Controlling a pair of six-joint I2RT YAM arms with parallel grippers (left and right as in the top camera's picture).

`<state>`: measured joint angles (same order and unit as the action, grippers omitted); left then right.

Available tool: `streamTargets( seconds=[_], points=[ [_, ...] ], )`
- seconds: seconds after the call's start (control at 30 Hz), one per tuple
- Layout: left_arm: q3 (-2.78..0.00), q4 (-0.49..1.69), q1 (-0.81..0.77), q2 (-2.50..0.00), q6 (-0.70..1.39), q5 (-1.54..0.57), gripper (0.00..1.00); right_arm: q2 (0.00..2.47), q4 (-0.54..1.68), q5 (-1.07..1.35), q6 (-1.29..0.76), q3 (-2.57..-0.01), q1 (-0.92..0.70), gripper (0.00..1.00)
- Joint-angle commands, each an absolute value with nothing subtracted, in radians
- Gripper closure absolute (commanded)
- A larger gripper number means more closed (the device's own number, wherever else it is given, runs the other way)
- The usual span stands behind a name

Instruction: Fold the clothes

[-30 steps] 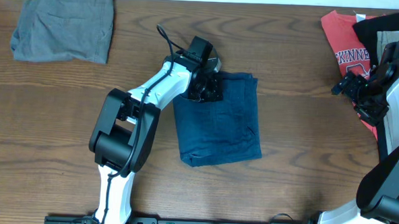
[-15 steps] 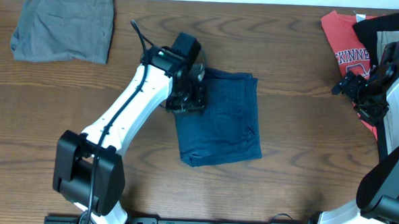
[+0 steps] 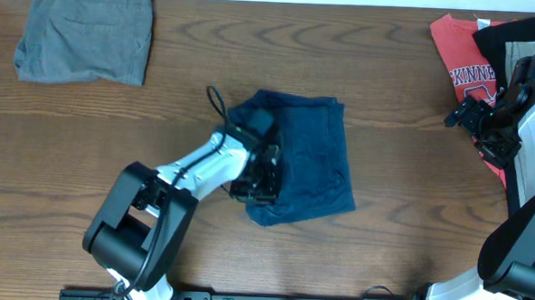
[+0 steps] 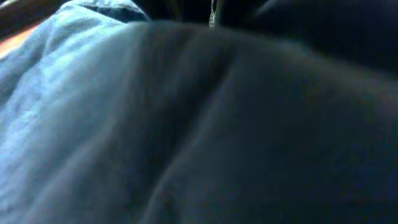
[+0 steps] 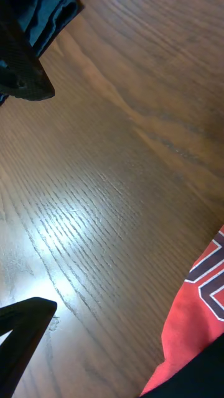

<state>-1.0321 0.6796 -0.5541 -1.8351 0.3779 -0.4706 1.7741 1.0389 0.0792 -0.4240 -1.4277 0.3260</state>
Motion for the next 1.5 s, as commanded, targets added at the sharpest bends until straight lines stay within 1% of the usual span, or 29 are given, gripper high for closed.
streamTargets(
  seconds=[0.0, 0.1, 0.17, 0.3, 0.43, 0.5, 0.6, 0.7, 0.73, 0.8, 0.93, 1.1, 1.23, 1.33, 1.37, 1.43, 1.47],
  points=[
    [-0.980, 0.677, -0.593, -1.843, 0.392, -0.466, 0.84, 1.778, 1.040, 0.082, -0.413, -1.435, 0.326, 0.01],
    [-0.981, 0.741, -0.596, -1.836, 0.437, -0.353, 0.93, 1.778, 1.040, 0.082, -0.414, -1.435, 0.326, 0.01],
    [-0.992, 0.805, -0.582, -1.824, 0.468, -0.294, 0.94, 1.778, 1.040, 0.082, -0.414, -1.435, 0.326, 0.01],
    [-1.052, 0.933, -0.546, -1.772, 0.469, -0.278, 0.94, 1.778, 1.040, 0.082, -0.414, -1.435, 0.326, 0.01],
    [-1.110, 0.951, -0.530, -1.679, 0.464, -0.267, 0.94, 1.778, 1.040, 0.082, -0.414, -1.435, 0.326, 0.01],
    [-1.119, 0.910, -0.530, -1.631, 0.465, -0.237, 0.93, 1.778, 1.040, 0.082, -0.414, -1.435, 0.326, 0.01],
    [-1.118, 0.805, -0.530, -1.580, 0.465, -0.185, 0.83, 1.778, 1.040, 0.082, -0.414, -1.435, 0.326, 0.01],
    [-1.117, 0.696, -0.530, -1.576, 0.465, -0.171, 0.83, 1.778, 1.040, 0.082, -0.414, -1.435, 0.326, 0.01],
    [-1.116, 0.661, -0.530, -1.581, 0.466, -0.171, 0.78, 1.778, 1.040, 0.082, -0.414, -1.435, 0.326, 0.01],
    [-1.116, 0.586, -0.533, -1.594, 0.466, -0.171, 0.78, 1.778, 1.040, 0.082, -0.414, -1.435, 0.326, 0.01],
    [-1.116, 0.482, -0.536, -1.647, 0.466, -0.171, 0.74, 1.778, 1.040, 0.082, -0.414, -1.435, 0.326, 0.01],
    [-1.116, 0.395, -0.536, -1.758, 0.479, -0.171, 0.74, 1.778, 1.040, 0.082, -0.414, -1.435, 0.326, 0.01],
    [-1.116, 0.313, -0.537, -1.850, 0.557, -0.172, 0.74, 1.778, 1.040, 0.082, -0.414, -1.435, 0.326, 0.01],
    [-1.116, 0.242, -0.548, -1.910, 0.563, -0.174, 0.73, 1.778, 1.040, 0.082, -0.414, -1.435, 0.326, 0.01],
    [-1.116, 0.225, -0.553, -1.925, 0.563, -0.175, 0.72, 1.778, 1.040, 0.082, -0.414, -1.435, 0.326, 0.01],
    [-1.117, 0.209, -0.563, -1.937, 0.563, -0.175, 0.65, 1.778, 1.040, 0.082, -0.414, -1.435, 0.326, 0.01],
    [-1.117, 0.205, -0.569, -1.937, 0.562, -0.175, 0.64, 1.778, 1.040, 0.082, -0.414, -1.435, 0.326, 0.01]
  ],
)
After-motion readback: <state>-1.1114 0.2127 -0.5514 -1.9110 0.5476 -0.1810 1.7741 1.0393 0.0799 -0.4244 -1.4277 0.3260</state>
